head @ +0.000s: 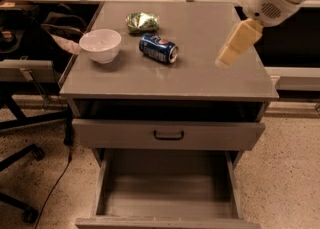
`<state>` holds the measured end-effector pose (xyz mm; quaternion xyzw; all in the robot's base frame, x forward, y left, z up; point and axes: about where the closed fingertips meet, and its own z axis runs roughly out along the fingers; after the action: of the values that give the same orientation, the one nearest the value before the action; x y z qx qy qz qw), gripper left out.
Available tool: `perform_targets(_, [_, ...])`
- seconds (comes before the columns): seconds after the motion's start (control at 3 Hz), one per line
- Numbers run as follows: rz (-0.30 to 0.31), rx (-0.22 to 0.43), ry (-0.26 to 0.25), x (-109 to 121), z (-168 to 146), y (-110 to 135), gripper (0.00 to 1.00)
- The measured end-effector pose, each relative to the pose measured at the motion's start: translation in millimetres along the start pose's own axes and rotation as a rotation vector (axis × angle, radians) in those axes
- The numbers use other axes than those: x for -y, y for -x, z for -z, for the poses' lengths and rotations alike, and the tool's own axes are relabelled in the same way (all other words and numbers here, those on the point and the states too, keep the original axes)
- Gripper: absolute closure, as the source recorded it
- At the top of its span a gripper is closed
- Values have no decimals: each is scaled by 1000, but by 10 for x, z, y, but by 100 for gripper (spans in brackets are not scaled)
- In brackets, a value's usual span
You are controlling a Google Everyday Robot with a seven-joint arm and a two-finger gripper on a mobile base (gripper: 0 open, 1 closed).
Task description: Place pepsi can into middle drawer
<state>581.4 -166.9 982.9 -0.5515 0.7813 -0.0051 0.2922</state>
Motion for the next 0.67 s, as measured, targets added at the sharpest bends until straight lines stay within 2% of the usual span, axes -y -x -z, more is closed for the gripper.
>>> perform_targets(0.33, [13, 78, 21, 13, -219, 374, 0])
perform_targets(0.67, [24, 148, 46, -4, -339, 576, 0])
